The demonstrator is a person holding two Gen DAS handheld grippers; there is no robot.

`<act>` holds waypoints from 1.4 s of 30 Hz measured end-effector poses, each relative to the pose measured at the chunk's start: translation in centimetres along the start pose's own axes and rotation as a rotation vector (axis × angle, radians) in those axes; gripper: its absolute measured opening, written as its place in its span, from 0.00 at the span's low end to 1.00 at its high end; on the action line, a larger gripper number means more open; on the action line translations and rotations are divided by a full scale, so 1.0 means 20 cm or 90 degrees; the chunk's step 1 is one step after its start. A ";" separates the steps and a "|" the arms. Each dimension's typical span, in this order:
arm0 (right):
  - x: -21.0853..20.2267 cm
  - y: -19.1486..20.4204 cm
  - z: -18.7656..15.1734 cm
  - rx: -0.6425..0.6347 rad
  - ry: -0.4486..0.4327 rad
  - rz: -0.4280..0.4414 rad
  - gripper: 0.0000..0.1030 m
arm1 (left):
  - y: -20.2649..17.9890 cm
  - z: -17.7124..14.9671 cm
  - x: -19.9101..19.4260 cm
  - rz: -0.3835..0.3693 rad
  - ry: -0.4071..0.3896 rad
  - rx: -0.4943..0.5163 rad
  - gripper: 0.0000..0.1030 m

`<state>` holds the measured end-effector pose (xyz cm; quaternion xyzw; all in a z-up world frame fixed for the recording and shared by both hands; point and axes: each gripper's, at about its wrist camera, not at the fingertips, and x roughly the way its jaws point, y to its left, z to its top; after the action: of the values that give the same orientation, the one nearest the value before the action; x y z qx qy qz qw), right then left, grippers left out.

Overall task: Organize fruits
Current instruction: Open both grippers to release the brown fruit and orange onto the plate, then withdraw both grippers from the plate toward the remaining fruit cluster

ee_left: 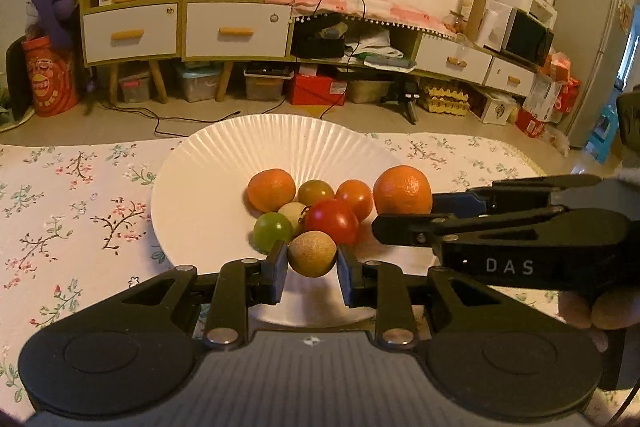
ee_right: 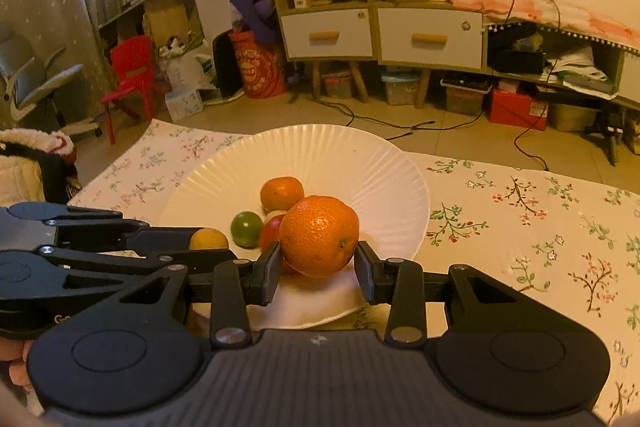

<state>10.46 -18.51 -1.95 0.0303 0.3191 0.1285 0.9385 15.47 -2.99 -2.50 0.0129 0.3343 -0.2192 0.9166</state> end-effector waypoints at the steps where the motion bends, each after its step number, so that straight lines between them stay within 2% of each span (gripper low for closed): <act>1: 0.01 0.00 0.00 -0.004 0.003 -0.001 0.35 | 0.00 0.00 0.01 0.002 0.003 0.001 0.18; 14: 0.03 0.01 0.01 -0.035 0.018 -0.007 0.35 | 0.03 0.01 0.02 0.014 0.005 0.012 0.19; 17: 0.03 0.01 0.02 -0.032 0.019 -0.007 0.38 | 0.02 0.01 0.02 0.021 0.004 0.024 0.21; 22: 0.00 0.01 0.05 -0.033 0.008 -0.008 0.45 | 0.01 0.01 -0.01 0.029 -0.001 0.038 0.35; 28: -0.06 0.02 0.07 -0.028 -0.010 -0.013 0.56 | 0.02 0.01 -0.06 0.034 -0.008 0.038 0.46; 42: -0.19 0.06 0.05 -0.014 -0.025 -0.028 0.70 | 0.00 -0.03 -0.22 0.035 -0.005 0.052 0.71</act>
<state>7.85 -18.43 1.28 0.0154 0.2997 0.1107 0.9475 12.15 -1.24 -0.27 0.0586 0.3212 -0.2075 0.9221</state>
